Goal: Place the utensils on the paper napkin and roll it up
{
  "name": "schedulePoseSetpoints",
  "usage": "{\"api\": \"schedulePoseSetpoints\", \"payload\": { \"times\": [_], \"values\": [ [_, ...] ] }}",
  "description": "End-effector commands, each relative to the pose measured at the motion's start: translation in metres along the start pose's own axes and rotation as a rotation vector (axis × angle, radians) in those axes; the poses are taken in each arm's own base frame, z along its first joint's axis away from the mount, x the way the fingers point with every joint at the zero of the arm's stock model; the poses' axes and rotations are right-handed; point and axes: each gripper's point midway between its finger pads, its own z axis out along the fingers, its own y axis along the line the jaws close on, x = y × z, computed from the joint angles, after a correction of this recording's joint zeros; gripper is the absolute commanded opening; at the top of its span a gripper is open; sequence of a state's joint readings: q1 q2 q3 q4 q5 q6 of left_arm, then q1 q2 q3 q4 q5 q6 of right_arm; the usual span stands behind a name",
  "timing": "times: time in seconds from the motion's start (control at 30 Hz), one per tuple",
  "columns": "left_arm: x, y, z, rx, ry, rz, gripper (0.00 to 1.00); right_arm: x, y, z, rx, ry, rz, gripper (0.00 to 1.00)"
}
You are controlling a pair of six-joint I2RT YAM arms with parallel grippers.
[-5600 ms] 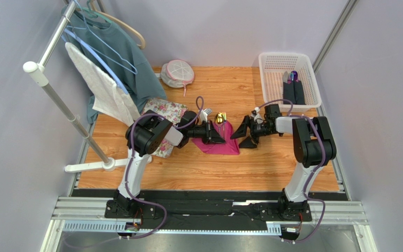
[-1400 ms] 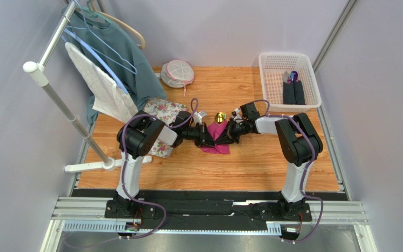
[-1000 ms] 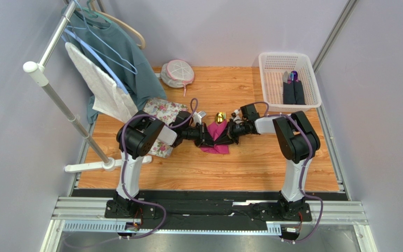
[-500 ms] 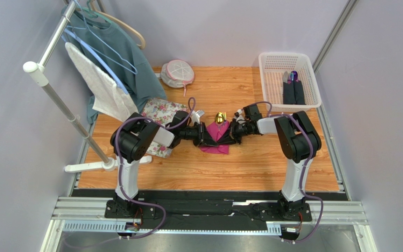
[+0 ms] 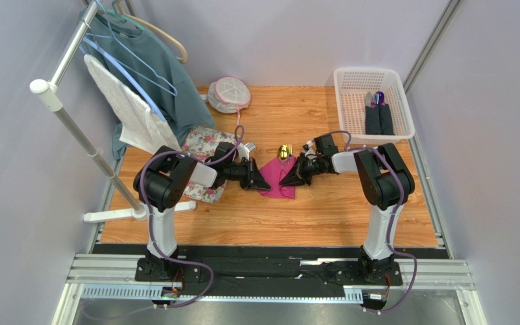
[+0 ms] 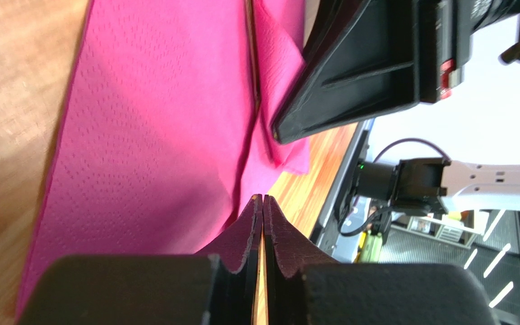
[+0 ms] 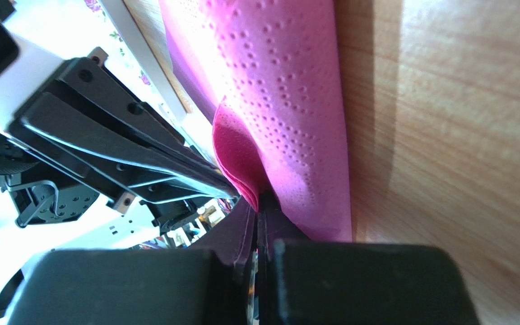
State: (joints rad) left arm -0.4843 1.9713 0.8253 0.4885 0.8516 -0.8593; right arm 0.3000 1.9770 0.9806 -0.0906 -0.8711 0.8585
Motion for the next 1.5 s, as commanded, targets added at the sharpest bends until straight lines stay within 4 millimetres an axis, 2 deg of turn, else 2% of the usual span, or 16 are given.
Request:
{"api": "schedulePoseSetpoints", "payload": {
  "times": [0.0, 0.2, 0.63, 0.7, 0.73, 0.8, 0.83, 0.93, 1.13, 1.3, 1.47],
  "values": [
    [0.004, 0.005, 0.001, -0.016, 0.027, 0.052, 0.06, -0.003, 0.010, 0.001, -0.009, -0.015, 0.011, 0.00],
    [0.005, 0.015, 0.004, -0.042, 0.036, 0.032, 0.04, 0.000, 0.015, 0.007, -0.011, -0.007, 0.001, 0.00],
    [0.005, 0.016, 0.006, -0.043, 0.035, 0.029, 0.03, 0.001, 0.008, 0.021, 0.007, 0.009, -0.004, 0.02],
    [0.001, 0.008, 0.004, -0.016, 0.020, 0.048, 0.04, 0.002, 0.004, 0.023, 0.013, 0.015, 0.002, 0.09],
    [0.001, 0.007, 0.002, -0.012, 0.013, 0.039, 0.05, 0.002, 0.003, 0.023, 0.013, 0.017, 0.003, 0.17],
    [-0.004, -0.002, -0.002, 0.013, -0.004, 0.055, 0.10, 0.002, 0.000, 0.024, 0.019, 0.018, 0.010, 0.26],
    [-0.006, -0.003, -0.005, 0.017, -0.016, 0.044, 0.12, 0.002, 0.000, 0.024, 0.019, 0.018, 0.010, 0.37],
    [-0.017, -0.009, -0.015, 0.033, -0.050, 0.044, 0.18, 0.002, 0.001, 0.024, 0.018, 0.015, 0.008, 0.53],
    [-0.041, -0.015, -0.026, 0.040, -0.107, 0.045, 0.24, 0.002, -0.002, 0.025, 0.022, 0.016, 0.025, 0.74],
    [-0.054, -0.024, -0.024, 0.064, -0.134, 0.037, 0.26, 0.003, -0.003, 0.027, 0.020, 0.022, 0.040, 0.75],
    [-0.058, -0.031, -0.017, 0.090, -0.133, 0.043, 0.25, 0.002, 0.000, 0.027, 0.007, 0.022, 0.039, 0.75]
  ]
}}
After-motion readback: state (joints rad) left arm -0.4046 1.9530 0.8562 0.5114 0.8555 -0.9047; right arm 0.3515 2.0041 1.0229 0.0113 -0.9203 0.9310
